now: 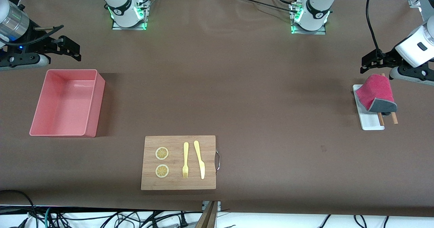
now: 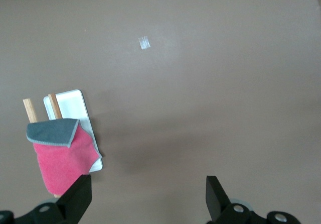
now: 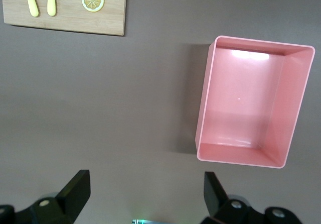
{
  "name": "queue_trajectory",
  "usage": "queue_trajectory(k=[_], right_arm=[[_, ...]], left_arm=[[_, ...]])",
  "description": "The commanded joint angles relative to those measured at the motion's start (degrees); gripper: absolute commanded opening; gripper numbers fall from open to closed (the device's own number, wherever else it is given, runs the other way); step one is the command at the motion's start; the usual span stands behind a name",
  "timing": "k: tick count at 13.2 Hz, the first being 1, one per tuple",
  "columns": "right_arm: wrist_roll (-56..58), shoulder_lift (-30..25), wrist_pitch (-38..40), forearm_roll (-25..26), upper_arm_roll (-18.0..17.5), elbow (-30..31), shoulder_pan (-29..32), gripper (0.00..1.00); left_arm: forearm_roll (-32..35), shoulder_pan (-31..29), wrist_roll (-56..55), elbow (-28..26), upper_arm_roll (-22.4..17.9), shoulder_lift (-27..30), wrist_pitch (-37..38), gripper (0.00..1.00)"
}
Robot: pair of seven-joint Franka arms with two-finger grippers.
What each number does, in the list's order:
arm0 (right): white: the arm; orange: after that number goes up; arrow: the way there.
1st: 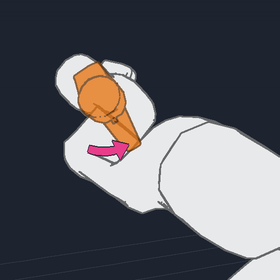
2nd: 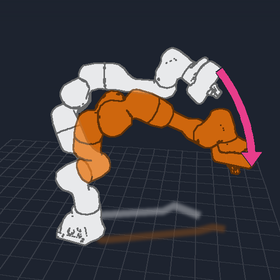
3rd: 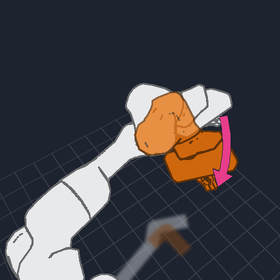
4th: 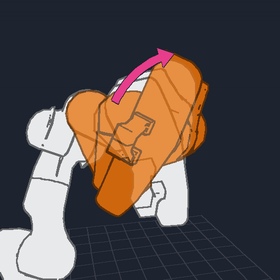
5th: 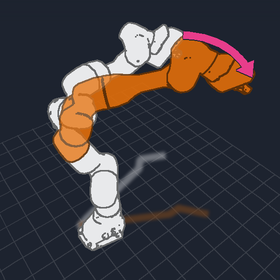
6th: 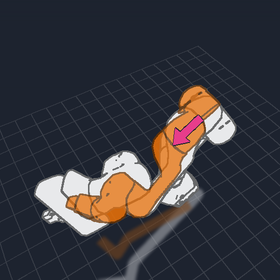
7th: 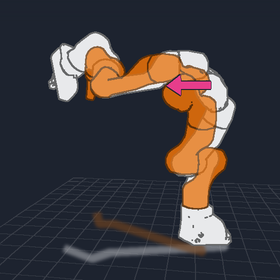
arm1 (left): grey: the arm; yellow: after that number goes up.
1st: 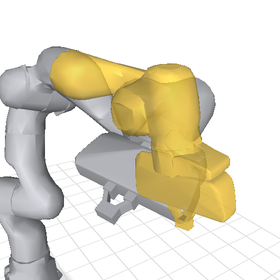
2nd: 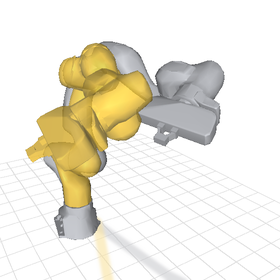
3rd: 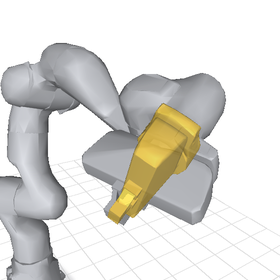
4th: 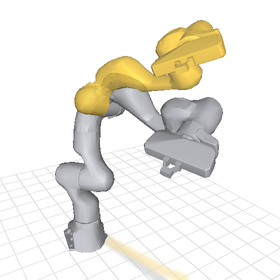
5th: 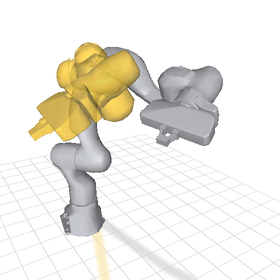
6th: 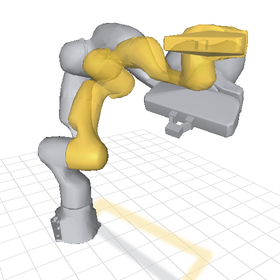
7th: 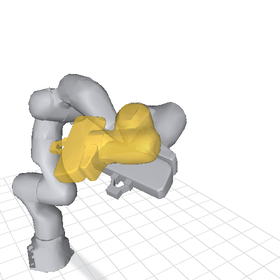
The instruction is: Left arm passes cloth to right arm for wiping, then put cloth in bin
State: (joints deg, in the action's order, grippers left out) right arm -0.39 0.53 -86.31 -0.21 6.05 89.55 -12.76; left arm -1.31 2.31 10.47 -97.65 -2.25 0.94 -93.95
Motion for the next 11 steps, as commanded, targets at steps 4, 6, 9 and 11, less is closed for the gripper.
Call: queue_trajectory(k=[4,6,9,11], right_arm=[[-0.40,-0.09,0.62,0.30,-0.07,-0.51,0.10,1.00],[-0.40,-0.09,0.62,0.30,0.01,-0.51,0.10,1.00],[-0.40,-0.09,0.62,0.30,0.01,-0.51,0.10,1.00],[-0.40,-0.09,0.62,0.30,0.01,-0.51,0.10,1.00]], left_arm=[[-0.44,0.60,-0.45,5.28,-0.73,-3.22,4.03,1.00],[-0.44,0.60,-0.45,5.28,-0.73,-3.48,4.03,1.00],[-0.45,0.51,-0.45,5.28,-0.73,-3.49,5.00,1.00],[-0.45,0.51,-0.53,5.28,-0.73,-3.49,5.00,1.00]])
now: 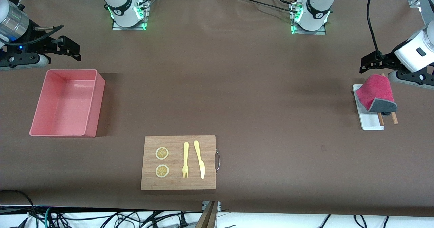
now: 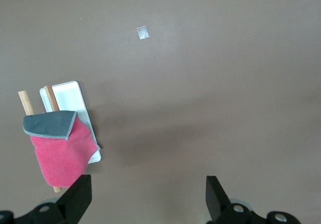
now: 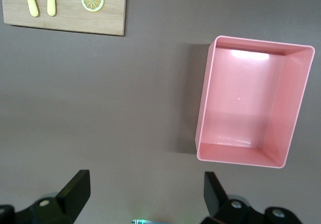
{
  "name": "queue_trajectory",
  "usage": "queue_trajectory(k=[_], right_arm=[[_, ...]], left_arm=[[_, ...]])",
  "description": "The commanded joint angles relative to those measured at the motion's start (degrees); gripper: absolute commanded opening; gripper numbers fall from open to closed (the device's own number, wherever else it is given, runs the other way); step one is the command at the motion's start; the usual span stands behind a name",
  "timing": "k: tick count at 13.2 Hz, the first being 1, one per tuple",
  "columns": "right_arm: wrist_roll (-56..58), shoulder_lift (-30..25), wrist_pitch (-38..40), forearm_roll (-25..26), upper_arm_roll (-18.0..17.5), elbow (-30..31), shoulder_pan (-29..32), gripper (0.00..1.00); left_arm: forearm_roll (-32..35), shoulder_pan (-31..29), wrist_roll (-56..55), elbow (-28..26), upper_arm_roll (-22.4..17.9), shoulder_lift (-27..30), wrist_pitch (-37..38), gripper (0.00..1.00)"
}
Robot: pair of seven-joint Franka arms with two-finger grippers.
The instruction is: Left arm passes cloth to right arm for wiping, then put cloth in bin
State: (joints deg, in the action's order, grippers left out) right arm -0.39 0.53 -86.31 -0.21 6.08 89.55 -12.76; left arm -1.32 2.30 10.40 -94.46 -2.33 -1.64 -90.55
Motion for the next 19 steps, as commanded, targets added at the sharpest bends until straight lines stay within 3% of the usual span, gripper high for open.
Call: queue_trajectory(k=[1,14,16,19], right_arm=[[-0.40,-0.09,0.62,0.30,-0.02,-0.51,0.10,1.00],[-0.40,-0.09,0.62,0.30,0.07,-0.51,0.10,1.00],[-0.40,0.00,0.62,0.30,0.07,-0.51,0.10,1.00],[-0.40,-0.09,0.62,0.30,0.07,-0.51,0.10,1.00]], left_arm=[[-0.44,0.43,-0.38,2.08,-0.66,-0.91,1.60,1.00],[-0.08,0.42,0.06,2.00,-0.75,-1.26,2.04,1.00],[4.98,0.77,0.67,1.65,-0.49,-1.96,3.96,1.00],[12.02,1.39,7.06,0.86,-0.40,-7.65,3.72,1.00]])
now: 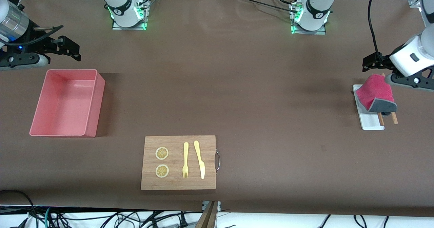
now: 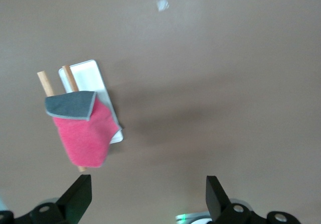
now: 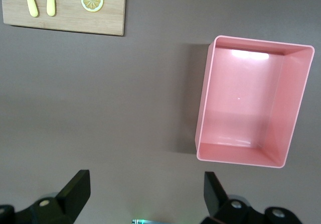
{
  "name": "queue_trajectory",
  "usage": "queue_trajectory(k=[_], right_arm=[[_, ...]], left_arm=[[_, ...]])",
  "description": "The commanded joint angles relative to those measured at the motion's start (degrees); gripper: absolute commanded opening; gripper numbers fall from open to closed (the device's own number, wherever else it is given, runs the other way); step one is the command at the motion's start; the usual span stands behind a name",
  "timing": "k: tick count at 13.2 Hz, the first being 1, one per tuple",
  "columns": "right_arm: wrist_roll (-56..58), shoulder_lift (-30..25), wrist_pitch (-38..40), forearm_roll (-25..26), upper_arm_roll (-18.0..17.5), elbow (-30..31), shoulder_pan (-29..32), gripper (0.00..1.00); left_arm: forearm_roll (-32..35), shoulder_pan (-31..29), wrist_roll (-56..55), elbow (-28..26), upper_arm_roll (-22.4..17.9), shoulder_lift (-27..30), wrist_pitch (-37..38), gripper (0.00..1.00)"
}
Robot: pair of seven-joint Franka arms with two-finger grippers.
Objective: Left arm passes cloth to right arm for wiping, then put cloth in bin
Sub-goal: 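Lower the left gripper onto the pink cloth on the white tray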
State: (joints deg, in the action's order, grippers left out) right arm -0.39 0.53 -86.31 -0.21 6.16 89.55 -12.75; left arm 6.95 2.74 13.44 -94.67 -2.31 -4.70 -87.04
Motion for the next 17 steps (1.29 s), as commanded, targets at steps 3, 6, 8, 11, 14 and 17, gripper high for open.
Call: queue_trajectory(k=[3,6,8,11,14,17], right_arm=[[-0.40,0.00,0.62,0.30,0.00,-0.51,0.09,1.00],[-0.40,0.00,0.62,0.30,0.00,-0.51,0.09,1.00],[-0.40,0.00,0.53,0.21,0.00,-0.51,0.09,1.00],[-0.40,0.09,0.44,0.21,0.08,-0.60,0.09,1.00],[-0.40,0.18,0.09,0.03,0.00,-0.78,0.09,1.00],[-0.40,0.18,0.00,0.03,-0.18,-0.78,0.09,1.00]], left_arm=[[9.30,0.95,4.75,-1.64,-0.32,-9.44,-5.48,1.00],[18.85,0.43,4.23,-11.02,-0.41,-10.50,-17.24,1.00],[23.96,-0.01,3.96,-15.61,-0.50,-11.20,-23.41,1.00],[28.99,-0.80,2.82,-17.03,-0.41,-13.49,-25.36,1.00],[32.76,-4.47,1.50,-22.20,-0.50,-13.93,-34.12,1.00],[34.27,-6.60,1.24,-24.60,-0.50,-14.02,-39.52,0.98]])
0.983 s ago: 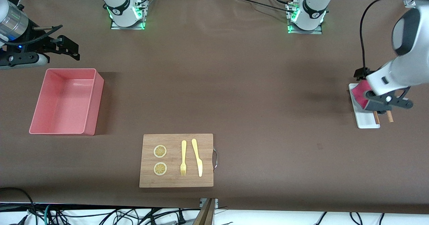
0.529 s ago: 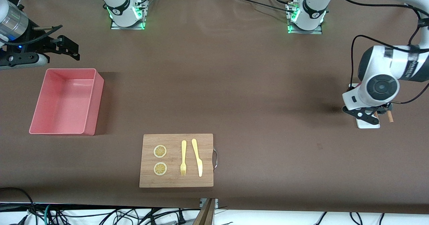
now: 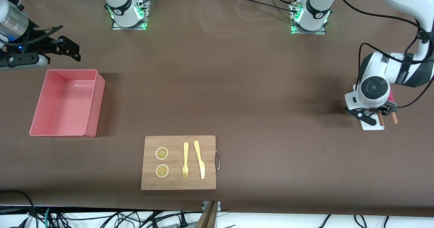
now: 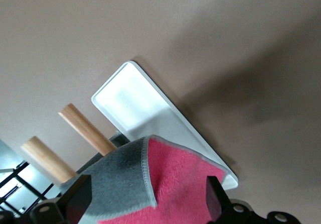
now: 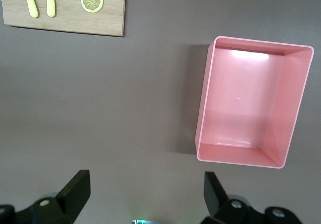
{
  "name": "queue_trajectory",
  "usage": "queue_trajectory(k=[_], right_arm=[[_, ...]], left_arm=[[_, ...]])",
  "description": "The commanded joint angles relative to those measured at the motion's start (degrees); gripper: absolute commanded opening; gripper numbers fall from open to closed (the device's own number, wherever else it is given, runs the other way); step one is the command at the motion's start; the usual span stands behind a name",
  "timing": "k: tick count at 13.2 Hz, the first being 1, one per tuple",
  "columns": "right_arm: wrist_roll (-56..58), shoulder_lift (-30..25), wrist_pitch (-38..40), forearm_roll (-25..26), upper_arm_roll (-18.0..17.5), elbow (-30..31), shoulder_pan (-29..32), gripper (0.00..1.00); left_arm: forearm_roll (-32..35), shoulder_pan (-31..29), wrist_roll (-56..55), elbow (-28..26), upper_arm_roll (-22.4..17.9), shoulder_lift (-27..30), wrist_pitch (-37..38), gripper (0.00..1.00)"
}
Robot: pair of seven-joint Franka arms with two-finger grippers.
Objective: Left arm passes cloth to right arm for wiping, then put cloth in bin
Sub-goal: 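Lower the left gripper onto the pink cloth on the white tray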
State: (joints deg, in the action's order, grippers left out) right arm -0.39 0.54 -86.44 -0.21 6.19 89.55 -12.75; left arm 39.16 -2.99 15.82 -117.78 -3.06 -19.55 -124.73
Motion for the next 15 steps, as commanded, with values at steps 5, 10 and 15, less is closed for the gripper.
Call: queue_trajectory(k=[5,10,15], right_arm=[[-0.40,0.08,0.39,-0.05,-0.13,-0.78,0.09,1.00],[-0.40,0.08,0.39,-0.05,-0.13,-0.78,0.09,1.00],[-0.40,0.08,0.39,-0.05,-0.13,-0.78,0.09,1.00]], left_arm=[[2.24,-1.66,-1.23,-0.78,0.07,-0.84,-3.06,0.69],[6.80,-1.75,-3.42,-0.69,0.07,-1.19,-3.33,0.66],[8.74,-1.66,-3.69,0.18,0.07,-1.46,-3.24,0.35]])
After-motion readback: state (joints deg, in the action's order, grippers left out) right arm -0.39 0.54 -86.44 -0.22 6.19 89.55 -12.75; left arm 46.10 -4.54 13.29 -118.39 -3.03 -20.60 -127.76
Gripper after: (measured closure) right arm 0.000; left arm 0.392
